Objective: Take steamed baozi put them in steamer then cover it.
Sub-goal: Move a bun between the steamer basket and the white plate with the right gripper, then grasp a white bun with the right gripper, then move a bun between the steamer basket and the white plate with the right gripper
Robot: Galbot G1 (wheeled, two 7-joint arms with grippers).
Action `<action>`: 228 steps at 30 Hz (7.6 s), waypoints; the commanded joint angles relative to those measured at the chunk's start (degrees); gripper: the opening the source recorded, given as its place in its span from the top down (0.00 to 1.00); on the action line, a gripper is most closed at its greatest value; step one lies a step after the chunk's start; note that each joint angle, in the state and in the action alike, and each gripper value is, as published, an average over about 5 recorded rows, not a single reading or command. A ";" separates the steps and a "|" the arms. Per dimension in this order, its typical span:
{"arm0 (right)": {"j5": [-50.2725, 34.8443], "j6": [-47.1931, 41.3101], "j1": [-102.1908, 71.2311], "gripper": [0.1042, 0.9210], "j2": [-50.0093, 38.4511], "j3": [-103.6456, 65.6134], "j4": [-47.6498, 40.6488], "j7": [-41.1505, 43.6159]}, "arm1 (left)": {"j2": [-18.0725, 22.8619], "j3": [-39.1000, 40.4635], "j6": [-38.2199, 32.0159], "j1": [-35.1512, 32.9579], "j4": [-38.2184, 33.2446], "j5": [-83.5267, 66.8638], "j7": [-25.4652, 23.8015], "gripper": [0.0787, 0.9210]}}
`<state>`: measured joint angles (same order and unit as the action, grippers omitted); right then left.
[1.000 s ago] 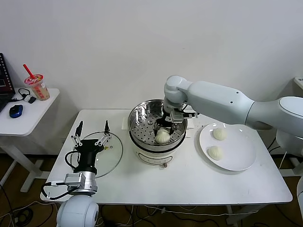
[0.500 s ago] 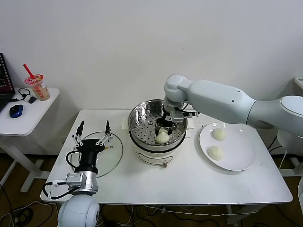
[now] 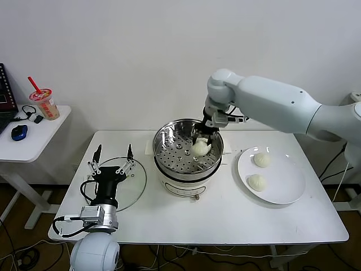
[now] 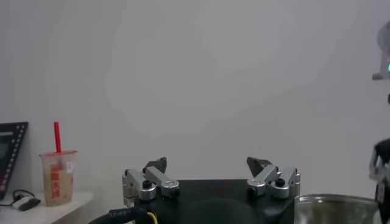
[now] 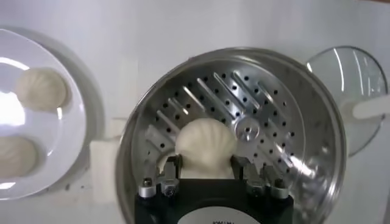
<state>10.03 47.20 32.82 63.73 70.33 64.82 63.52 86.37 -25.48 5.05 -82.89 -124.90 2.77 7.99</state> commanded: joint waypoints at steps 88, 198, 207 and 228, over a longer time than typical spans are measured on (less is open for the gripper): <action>21.07 -9.15 -34.78 0.15 -28.78 -29.41 -2.76 7.91 | -0.57 2.04 -0.25 -1.47 0.92 1.95 -0.12 0.12; -31.98 -58.66 -4.58 0.19 11.37 10.40 -20.60 2.21 | -0.51 1.92 -0.57 -2.38 -1.23 0.97 0.46 0.12; -33.42 -58.94 -3.66 0.47 10.36 10.24 -18.68 2.19 | -0.47 2.28 -0.49 -2.33 -1.20 1.33 0.48 0.12; -40.89 -54.84 13.51 0.49 -3.90 16.22 -12.72 4.74 | 0.45 3.97 -0.29 -2.02 -0.41 3.73 0.37 0.12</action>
<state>-29.45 -9.24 39.89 68.26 84.58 50.06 67.58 86.47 -22.10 4.72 -84.81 -125.52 5.49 8.42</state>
